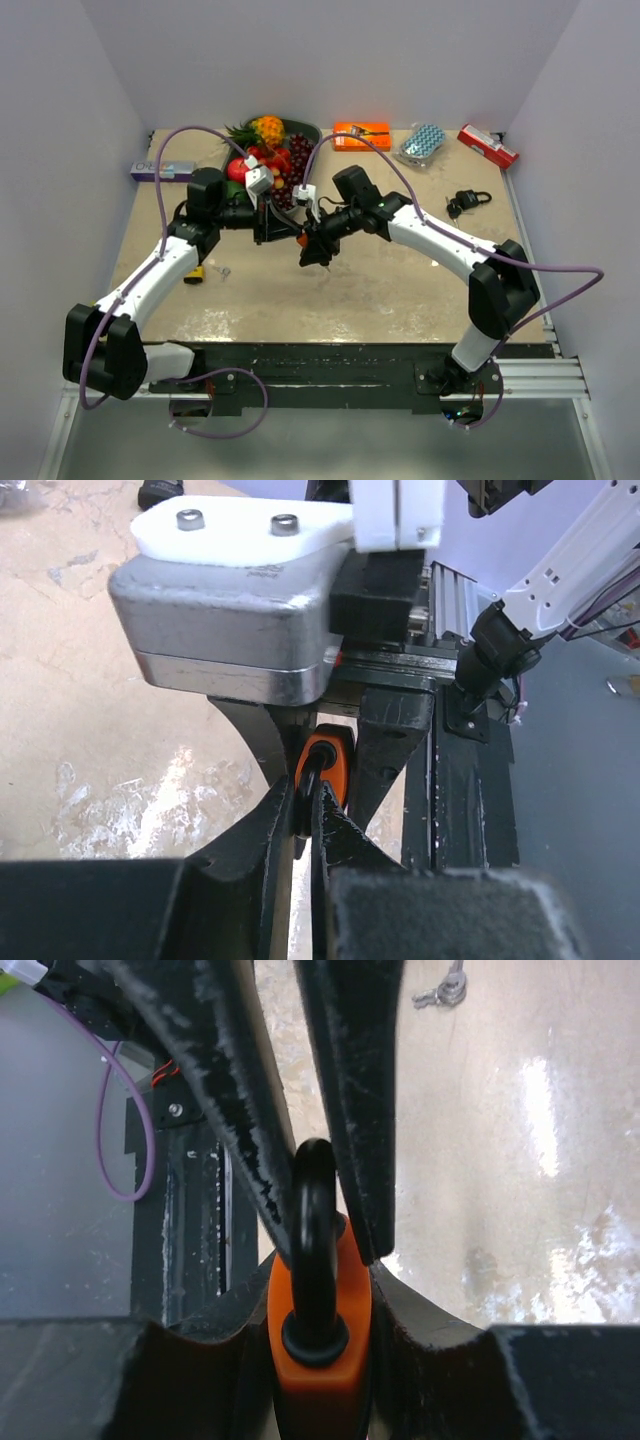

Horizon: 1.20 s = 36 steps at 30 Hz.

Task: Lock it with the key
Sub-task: Lock the lock.

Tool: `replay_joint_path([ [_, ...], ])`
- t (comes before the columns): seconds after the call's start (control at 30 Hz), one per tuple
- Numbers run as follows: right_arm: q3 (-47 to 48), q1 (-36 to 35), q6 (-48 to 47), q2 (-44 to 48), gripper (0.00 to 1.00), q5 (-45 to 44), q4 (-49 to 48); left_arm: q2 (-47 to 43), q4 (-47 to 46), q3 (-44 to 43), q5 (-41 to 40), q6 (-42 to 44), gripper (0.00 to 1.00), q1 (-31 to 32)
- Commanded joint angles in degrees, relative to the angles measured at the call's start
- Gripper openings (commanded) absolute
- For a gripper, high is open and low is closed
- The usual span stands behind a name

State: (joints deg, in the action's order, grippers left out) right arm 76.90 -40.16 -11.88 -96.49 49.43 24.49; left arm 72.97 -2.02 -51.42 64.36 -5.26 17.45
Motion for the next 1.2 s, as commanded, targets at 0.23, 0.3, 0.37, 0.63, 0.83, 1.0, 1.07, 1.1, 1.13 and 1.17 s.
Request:
replay_joint_path([
  [0.23,0.8,0.1,-4.5,9.2,0.39,-1.2,-11.1,4.5,21.4,-16.4,3.5,12.8,0.00,-6.5],
  [0.3,0.4,1.4,-3.1,9.6,0.51,-2.0,-10.4,4.4,21.6,-17.2,3.6,12.3,0.00,-7.4],
  [0.37,0.4,2.9,-2.2,9.7,0.58,-2.4,-9.1,4.3,21.5,-18.0,3.7,11.5,0.00,-7.8],
  [0.63,1.5,4.9,-1.7,9.0,0.69,-2.2,-6.5,3.7,16.9,-17.8,5.1,6.9,0.00,-7.8],
  [0.83,3.1,4.7,6.7,5.8,0.75,-1.4,-13.6,3.6,12.2,-16.1,7.4,1.7,0.00,-7.8],
  [1.0,4.6,4.7,8.1,4.5,0.67,0.2,-15.7,2.8,8.4,-14.9,8.0,-1.6,0.00,-7.8],
  [1.07,4.6,4.7,8.7,4.5,0.57,0.8,-16.5,3.1,7.8,-14.9,7.8,-2.6,0.00,-7.8],
  [1.1,4.7,4.7,8.9,4.5,0.54,1.1,-17.1,3.2,7.8,-14.8,7.7,-2.7,0.00,-7.8],
  [1.13,4.7,4.6,8.9,4.5,0.49,1.2,-17.1,3.3,7.8,-14.7,7.6,-3.0,0.00,-7.8],
  [1.17,4.9,4.6,8.9,4.5,0.35,1.5,-17.1,3.4,6.8,-14.2,7.5,-4.2,0.00,-7.8],
])
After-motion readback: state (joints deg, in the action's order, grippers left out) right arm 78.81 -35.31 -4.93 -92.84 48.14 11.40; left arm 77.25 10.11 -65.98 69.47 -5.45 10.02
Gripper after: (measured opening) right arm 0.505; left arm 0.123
